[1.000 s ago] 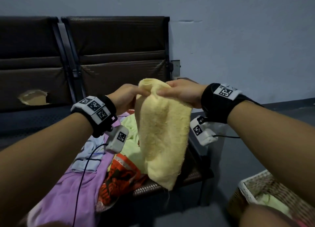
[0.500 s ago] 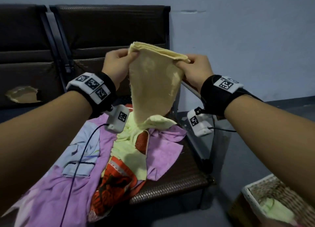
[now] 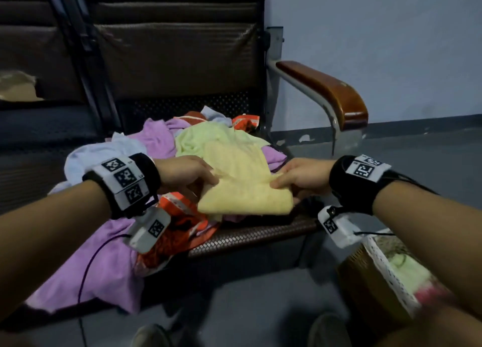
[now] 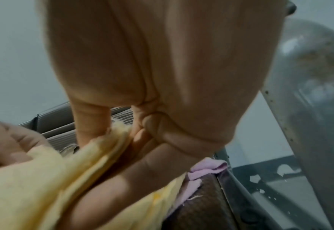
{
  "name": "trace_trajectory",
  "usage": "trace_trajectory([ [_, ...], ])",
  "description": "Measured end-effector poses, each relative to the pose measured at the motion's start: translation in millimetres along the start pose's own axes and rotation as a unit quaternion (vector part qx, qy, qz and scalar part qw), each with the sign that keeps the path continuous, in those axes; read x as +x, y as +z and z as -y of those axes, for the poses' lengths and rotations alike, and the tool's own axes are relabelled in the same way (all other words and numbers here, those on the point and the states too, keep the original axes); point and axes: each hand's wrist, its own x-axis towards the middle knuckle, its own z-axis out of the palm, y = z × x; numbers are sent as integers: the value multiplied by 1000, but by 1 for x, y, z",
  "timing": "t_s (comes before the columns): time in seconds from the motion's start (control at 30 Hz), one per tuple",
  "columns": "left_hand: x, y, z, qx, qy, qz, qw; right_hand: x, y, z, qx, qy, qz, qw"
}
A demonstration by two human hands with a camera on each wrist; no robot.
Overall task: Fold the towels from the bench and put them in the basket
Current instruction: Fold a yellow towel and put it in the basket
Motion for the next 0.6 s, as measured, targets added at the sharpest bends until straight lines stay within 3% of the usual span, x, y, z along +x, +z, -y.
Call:
trace_trajectory([
  [0.1, 6, 1, 1, -1, -15, -4, 1000, 13, -3, -2, 4, 31, -24, 999],
  [0.23, 36, -5, 1, -18, 35, -141, 989, 48, -10, 2, 58, -16, -184, 981],
  [0.3, 54, -8, 0, -33, 48, -199, 978, 67, -11, 0, 92, -38, -230, 968],
  [0.43, 83, -20, 5, 45, 53, -273, 960, 97, -6, 1, 106, -52, -277, 954],
  [0.6, 108, -34, 9, 58, 32, -318, 946, 116, -4, 4, 93, -57, -310, 944],
])
